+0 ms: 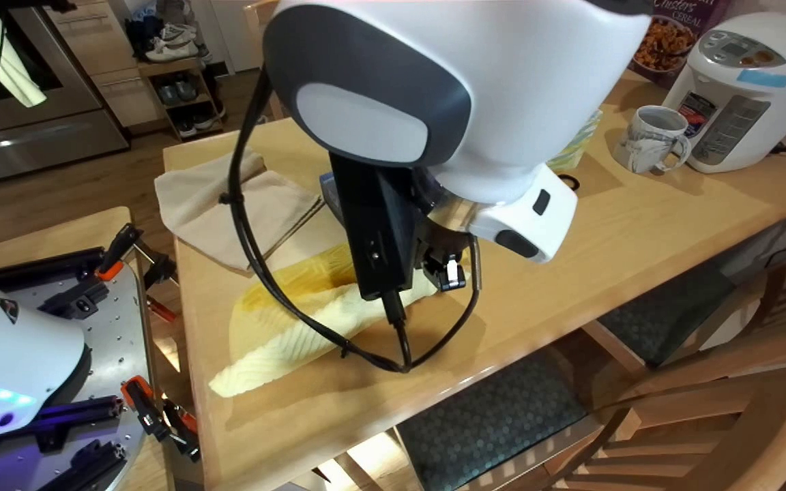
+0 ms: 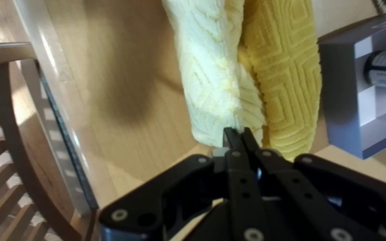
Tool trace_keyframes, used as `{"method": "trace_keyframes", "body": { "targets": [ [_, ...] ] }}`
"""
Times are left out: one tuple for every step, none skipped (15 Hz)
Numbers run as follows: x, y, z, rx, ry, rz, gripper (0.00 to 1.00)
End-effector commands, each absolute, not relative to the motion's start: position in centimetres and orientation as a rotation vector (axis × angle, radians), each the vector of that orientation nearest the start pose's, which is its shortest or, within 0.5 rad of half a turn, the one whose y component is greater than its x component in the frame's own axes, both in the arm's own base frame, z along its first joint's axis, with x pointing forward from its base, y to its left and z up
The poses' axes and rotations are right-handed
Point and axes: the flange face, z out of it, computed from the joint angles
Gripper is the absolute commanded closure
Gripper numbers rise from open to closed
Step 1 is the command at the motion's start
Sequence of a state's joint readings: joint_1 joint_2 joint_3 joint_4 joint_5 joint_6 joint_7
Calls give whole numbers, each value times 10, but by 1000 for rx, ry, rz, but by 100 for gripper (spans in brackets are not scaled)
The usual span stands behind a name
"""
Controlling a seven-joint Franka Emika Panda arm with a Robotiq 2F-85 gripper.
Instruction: Unfold the towel slightly on the table
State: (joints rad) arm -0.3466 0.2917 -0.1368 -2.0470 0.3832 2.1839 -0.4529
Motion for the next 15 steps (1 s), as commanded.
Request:
{"method": "trace_keyframes", "body": {
  "targets": [
    [528,-265,281,-2933,595,-9,99],
    [530,-267,276,-2967,651,-15,99],
    [533,-268,272,-2999,710,-16,99],
    [536,-268,266,-3032,769,-4,99],
    [538,-267,261,-3063,826,9,99],
    [540,-265,255,-3098,877,31,99],
    [542,-263,249,-3126,917,58,99],
    [544,-260,243,-3147,953,82,76],
    [545,-256,238,-3161,984,108,71],
    [547,-253,232,-3174,1007,127,65],
    [548,-251,228,-3185,1026,139,60],
    [548,-248,222,-3187,1039,151,53],
    [548,-246,217,-3190,1049,161,46],
    [547,-243,213,-3189,1058,168,41],
    [546,-241,209,-3187,1063,178,34]
  ]
}}
